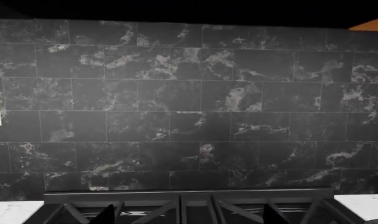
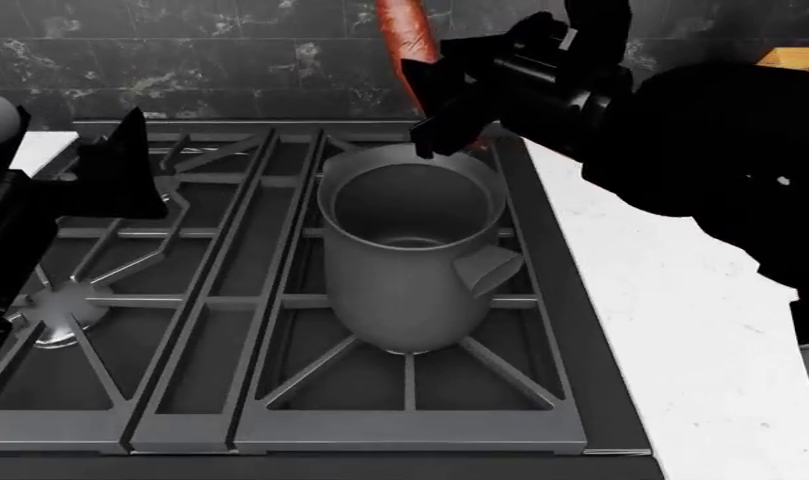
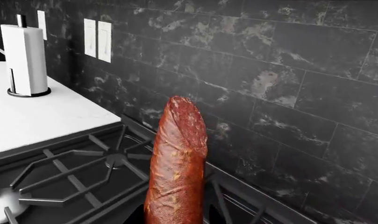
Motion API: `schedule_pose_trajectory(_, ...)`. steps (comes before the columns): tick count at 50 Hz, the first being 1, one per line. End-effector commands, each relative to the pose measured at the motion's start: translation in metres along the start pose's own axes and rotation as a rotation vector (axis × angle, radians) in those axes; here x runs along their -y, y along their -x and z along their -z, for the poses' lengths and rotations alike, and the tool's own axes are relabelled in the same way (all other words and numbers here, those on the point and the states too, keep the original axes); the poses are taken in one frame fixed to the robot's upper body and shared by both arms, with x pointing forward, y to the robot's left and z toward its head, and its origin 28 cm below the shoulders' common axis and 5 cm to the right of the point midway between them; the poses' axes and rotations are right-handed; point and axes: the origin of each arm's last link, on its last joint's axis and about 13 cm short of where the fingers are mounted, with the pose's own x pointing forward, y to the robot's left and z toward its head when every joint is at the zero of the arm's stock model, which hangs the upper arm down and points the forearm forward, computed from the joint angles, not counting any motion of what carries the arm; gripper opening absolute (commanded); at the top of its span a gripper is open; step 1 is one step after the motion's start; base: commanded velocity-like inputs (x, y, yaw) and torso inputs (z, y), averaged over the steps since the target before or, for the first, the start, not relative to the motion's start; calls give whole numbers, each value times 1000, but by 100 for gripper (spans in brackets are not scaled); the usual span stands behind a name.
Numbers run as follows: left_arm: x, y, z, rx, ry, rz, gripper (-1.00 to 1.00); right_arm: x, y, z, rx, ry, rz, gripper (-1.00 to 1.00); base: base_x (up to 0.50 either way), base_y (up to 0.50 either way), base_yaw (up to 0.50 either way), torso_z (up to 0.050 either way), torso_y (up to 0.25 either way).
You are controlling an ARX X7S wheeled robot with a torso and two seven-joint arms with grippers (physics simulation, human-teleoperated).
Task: Frozen meat rests on a plate on the counter. Retrieve the meat and place it in a pot on a burner. Then turn the burner on.
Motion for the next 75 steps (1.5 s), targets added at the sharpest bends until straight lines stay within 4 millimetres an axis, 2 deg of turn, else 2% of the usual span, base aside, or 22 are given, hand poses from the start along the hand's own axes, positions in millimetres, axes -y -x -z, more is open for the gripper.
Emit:
schedule_pose_trajectory(1,-1,-1,2,-4,-5,-2,100,5,-15,12,3,-33,-15,-100,0,0,0,0,0)
schedule_pose_trajectory(25,-1,0,3,-4,-12,-7,100,-1,-44,57,-38,-153,-62,-100,0,0,0,0,0)
schedule_pose_trajectory(39,0,1,4,-8,-10,-8,100,2,-45,62,-47,-163,-54,-100,0,0,0,0,0)
schedule_pose_trajectory(51,0,1,4,-7,-10,-7,100,3,-36,59,-49,-160,-53,-100,0,0,0,0,0)
schedule_pose_trajectory(66,0,1,4,-8,-10,-9,100,2,-45,66,-62,-159,-51,-100,0,0,0,0,0)
schedule_pose_trajectory(75,0,1,4,-7,-11,-8,100,4,-40,66,-68,-160,-46,-100,0,0,0,0,0)
